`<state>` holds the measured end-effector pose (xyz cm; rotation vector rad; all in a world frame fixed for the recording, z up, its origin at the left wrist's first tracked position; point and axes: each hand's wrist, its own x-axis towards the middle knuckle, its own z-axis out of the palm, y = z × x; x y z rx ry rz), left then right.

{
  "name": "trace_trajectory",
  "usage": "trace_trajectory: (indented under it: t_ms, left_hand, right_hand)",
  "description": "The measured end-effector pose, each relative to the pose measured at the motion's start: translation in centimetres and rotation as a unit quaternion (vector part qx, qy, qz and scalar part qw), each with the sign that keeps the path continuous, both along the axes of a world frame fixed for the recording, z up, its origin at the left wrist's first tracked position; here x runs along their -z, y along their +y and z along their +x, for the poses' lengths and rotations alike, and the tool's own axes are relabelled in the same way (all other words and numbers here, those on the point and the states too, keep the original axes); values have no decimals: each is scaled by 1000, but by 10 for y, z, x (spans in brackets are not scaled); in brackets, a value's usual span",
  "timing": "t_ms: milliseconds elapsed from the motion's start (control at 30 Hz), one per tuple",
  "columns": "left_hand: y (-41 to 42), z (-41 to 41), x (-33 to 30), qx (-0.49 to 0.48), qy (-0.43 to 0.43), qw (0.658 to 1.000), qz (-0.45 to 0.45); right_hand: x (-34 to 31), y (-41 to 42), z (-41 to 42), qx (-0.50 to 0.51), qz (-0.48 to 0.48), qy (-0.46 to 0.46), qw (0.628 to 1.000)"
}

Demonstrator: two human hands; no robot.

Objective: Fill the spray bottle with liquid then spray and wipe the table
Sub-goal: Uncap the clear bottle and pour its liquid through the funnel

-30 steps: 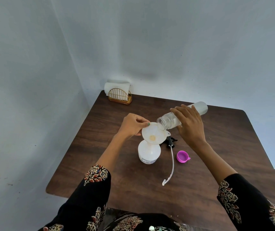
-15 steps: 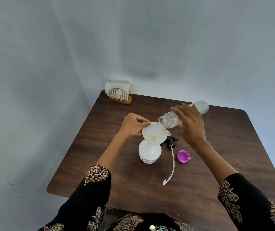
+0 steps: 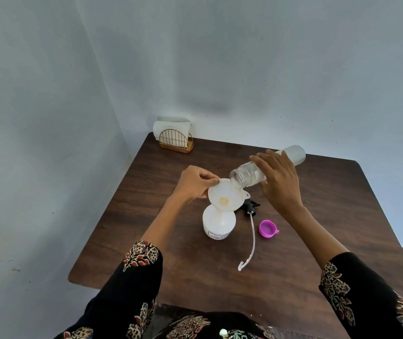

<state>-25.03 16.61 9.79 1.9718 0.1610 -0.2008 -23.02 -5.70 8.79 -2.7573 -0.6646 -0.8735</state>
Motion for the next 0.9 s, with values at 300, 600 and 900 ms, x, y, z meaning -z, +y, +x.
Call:
trace_trajectory:
  t_ms: [300, 600, 900]
  left_hand:
    - [1, -1, -1, 1, 0, 1000, -5]
    - [0, -1, -1, -5, -4, 1000, 2]
    - [0, -2, -1, -10, 1, 1000, 2]
  right_hand:
    - [-1, 1, -1, -3, 3, -8, 1000]
    - [-3, 0, -1, 0, 1, -8, 1000]
    - [-3, 0, -1, -2, -2, -7, 1000]
